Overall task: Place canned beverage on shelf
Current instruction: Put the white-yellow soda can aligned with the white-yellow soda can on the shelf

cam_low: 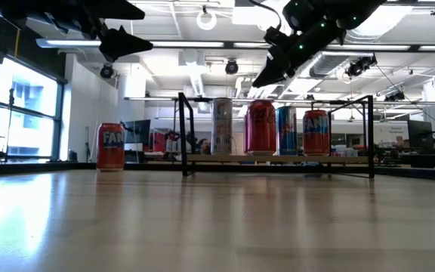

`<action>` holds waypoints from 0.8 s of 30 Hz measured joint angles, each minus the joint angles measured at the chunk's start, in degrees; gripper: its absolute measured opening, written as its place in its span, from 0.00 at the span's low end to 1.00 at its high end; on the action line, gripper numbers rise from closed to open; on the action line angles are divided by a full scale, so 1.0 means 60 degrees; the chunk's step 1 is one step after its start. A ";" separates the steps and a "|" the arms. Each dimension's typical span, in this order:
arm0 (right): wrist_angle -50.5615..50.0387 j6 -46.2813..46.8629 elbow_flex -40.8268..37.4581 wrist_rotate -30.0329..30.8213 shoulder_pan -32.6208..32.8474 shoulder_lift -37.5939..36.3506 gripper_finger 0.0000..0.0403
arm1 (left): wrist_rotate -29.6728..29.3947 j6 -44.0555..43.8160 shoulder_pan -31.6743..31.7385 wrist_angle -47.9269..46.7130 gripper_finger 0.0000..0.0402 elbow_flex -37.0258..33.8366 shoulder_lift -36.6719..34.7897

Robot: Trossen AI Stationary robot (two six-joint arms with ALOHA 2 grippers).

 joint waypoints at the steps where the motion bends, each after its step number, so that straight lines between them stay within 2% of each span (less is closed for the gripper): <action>1: 0.0031 -0.0012 0.0000 0.0008 -0.0004 -0.0008 0.23 | 0.0000 0.0000 0.0000 0.0000 0.89 0.0000 0.0000; 5: 0.0080 -0.0174 -0.0003 0.0005 0.0029 -0.0103 0.06 | 0.0000 0.0000 0.0000 -0.0004 0.89 0.0000 0.0000; 7: 0.0082 -0.0253 -0.0007 0.0003 0.0053 -0.0201 0.02 | 0.0000 0.0000 0.0000 -0.0004 0.89 0.0000 0.0000; 12: 0.0078 -0.0213 -0.0011 0.0068 0.0055 -0.0615 0.04 | 0.0000 -0.0004 0.0000 -0.0011 0.89 0.0000 0.0001; 24: -0.0063 -0.0236 -0.0011 0.0449 0.0464 -0.1606 0.00 | 0.0317 -0.0484 -0.0004 -0.0055 0.89 0.0000 0.0002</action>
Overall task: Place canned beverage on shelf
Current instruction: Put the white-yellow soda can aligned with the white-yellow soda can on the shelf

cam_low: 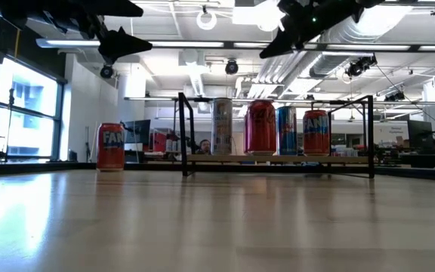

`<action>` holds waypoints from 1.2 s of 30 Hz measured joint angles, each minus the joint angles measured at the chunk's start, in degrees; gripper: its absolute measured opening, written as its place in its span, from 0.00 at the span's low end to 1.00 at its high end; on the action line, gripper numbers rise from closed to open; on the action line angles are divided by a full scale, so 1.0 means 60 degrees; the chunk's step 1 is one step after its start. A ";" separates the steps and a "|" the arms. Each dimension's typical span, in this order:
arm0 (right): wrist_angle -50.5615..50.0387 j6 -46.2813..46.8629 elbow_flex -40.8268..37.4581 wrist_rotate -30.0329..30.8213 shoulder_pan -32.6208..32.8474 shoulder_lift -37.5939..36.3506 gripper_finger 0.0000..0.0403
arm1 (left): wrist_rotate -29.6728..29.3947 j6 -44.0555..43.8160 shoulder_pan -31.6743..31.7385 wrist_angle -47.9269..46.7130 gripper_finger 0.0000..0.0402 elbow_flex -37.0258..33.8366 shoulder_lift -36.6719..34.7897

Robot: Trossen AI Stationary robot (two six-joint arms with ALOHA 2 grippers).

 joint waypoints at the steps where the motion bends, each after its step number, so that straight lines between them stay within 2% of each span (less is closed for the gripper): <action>1: -0.0005 0.0000 0.0000 0.0033 0.0031 -0.0015 0.00 | -0.0001 0.0000 0.0000 0.0000 0.89 0.0000 -0.0002; 12: 0.0133 0.0043 -0.0085 0.0307 0.0406 -0.0022 0.00 | -0.0106 -0.0248 0.0004 -0.0021 0.89 0.0000 0.0002; 21: 0.5124 0.0581 -0.3267 0.0305 0.0735 -0.0380 0.00 | -0.0665 -0.0233 0.0015 -0.0207 0.89 0.0007 0.0136; 25: 0.6505 0.1011 -0.4284 0.0293 0.1206 -0.0811 0.00 | -0.0863 -0.0240 0.0015 -0.0150 0.86 0.0015 0.0346; 30: 0.6697 0.1330 -0.4733 0.0346 0.2129 -0.1265 0.00 | -0.0859 -0.0222 0.0004 -0.0130 0.70 0.0015 0.0820; 33: 0.6673 0.1312 -0.4801 0.0631 0.2777 -0.1341 0.00 | -0.0856 -0.0193 0.0004 -0.0089 0.55 0.0015 0.1098; 36: 0.6529 0.1058 -0.4801 0.1603 0.3403 -0.1335 0.00 | -0.0828 -0.0400 0.0004 -0.0211 0.36 0.0215 0.1284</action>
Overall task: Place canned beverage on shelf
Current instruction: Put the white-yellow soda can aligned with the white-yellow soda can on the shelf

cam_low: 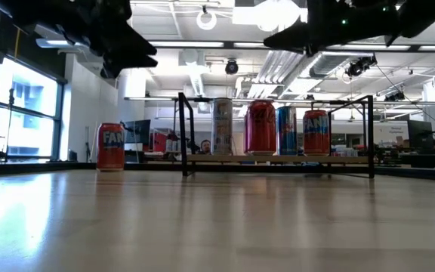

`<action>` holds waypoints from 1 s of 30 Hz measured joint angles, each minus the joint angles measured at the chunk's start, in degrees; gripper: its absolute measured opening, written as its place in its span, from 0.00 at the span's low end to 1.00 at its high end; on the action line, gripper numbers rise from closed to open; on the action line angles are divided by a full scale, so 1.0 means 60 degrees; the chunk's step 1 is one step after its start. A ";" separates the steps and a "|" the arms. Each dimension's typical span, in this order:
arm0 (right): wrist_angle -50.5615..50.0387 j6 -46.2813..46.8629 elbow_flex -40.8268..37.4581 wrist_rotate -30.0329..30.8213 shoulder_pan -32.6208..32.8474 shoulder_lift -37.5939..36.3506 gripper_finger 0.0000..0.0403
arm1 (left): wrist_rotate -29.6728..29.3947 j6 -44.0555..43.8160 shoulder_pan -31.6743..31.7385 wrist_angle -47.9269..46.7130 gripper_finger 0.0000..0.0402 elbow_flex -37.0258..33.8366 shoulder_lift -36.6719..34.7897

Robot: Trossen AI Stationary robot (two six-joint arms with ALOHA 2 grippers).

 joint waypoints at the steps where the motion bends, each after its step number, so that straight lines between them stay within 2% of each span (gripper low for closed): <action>1: -0.0075 -0.0084 0.0000 0.0473 0.0187 0.0024 0.00 | 0.0024 -0.0193 0.0000 0.0000 0.29 0.0080 0.0015; 4: -0.0409 0.0043 -0.0004 0.1682 0.0557 0.0104 0.00 | 0.0347 -0.0174 0.0000 -0.0073 0.09 0.0415 0.0045; 6: -0.0448 0.0275 -0.0004 0.1856 0.0717 0.0154 0.00 | 0.0866 0.0020 -0.0009 -0.0384 0.03 0.0708 0.0044; 8: -0.0479 0.0459 -0.0004 0.1776 0.0874 0.0196 0.00 | 0.1111 0.0040 -0.0095 -0.0627 0.04 0.0981 0.0044; 14: 0.0288 0.0681 -0.0004 0.1245 0.1374 0.0719 0.00 | 0.0977 0.0141 -0.0893 -0.1406 0.08 0.1747 0.0044; 21: 0.1226 0.0931 -0.0004 0.0840 0.1869 0.1824 0.00 | -0.0672 0.0008 -0.2545 -0.3116 0.18 0.2560 0.0240; 24: 0.1484 0.0934 -0.0004 0.0843 0.2039 0.2077 0.00 | -0.1347 -0.0536 -0.3359 -0.3902 0.23 0.2965 0.0561; 30: 0.1571 0.0931 -0.0004 0.0875 0.2417 0.2121 0.00 | -0.1929 -0.1680 -0.4856 -0.5251 0.35 0.3654 0.1422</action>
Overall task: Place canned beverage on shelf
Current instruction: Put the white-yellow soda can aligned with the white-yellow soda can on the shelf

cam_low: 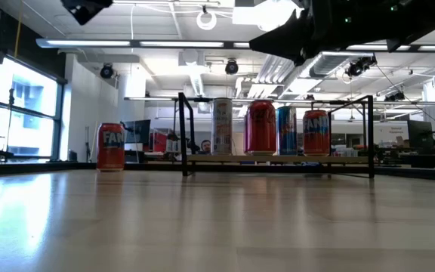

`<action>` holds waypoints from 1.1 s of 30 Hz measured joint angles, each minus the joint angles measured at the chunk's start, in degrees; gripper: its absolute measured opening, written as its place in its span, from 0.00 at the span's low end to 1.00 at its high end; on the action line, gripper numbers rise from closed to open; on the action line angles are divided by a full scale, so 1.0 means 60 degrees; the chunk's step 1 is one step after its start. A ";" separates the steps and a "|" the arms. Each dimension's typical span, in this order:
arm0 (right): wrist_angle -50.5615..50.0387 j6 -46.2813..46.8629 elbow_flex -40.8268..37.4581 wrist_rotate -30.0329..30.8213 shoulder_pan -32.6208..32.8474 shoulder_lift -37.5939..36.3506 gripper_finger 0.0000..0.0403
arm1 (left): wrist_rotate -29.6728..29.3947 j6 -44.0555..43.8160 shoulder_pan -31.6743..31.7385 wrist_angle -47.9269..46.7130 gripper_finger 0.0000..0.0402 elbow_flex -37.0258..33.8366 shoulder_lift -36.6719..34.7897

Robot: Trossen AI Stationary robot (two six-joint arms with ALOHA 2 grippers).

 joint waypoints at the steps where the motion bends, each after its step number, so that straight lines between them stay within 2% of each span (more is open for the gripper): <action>1: 0.0007 -0.0001 0.0000 0.0025 0.0076 0.0000 0.00 | -0.0087 -0.0169 -0.0203 -0.0225 0.37 0.0132 0.0163; 8: -0.0055 -0.0106 0.0000 0.0179 0.0484 0.0000 0.00 | -0.0207 -0.0935 -0.1305 -0.1536 0.50 0.0930 0.1200; 10: -0.0051 -0.0113 0.0002 0.0176 0.0550 0.0000 0.00 | 0.0025 -0.1159 -0.1530 -0.2067 0.51 0.1231 0.1418; 17: -0.0103 0.0147 0.0004 0.0183 0.0576 0.0000 0.00 | 0.1367 -0.2117 -0.2157 -0.4332 0.46 0.2947 0.2336; 25: -0.0485 0.0773 0.0004 0.0183 0.0576 0.0000 0.00 | 0.4656 -0.3550 -0.2357 -0.4887 0.37 0.4086 0.4088; 29: -0.0779 0.1053 0.0007 0.0183 0.0604 0.0000 0.00 | 0.5012 -0.3767 -0.2439 -0.5300 0.37 0.4680 0.4840; 33: -0.0863 0.1067 0.0007 0.0184 0.0789 0.0025 0.00 | 0.4673 -0.3547 -0.2463 -0.6646 0.40 0.5756 0.5417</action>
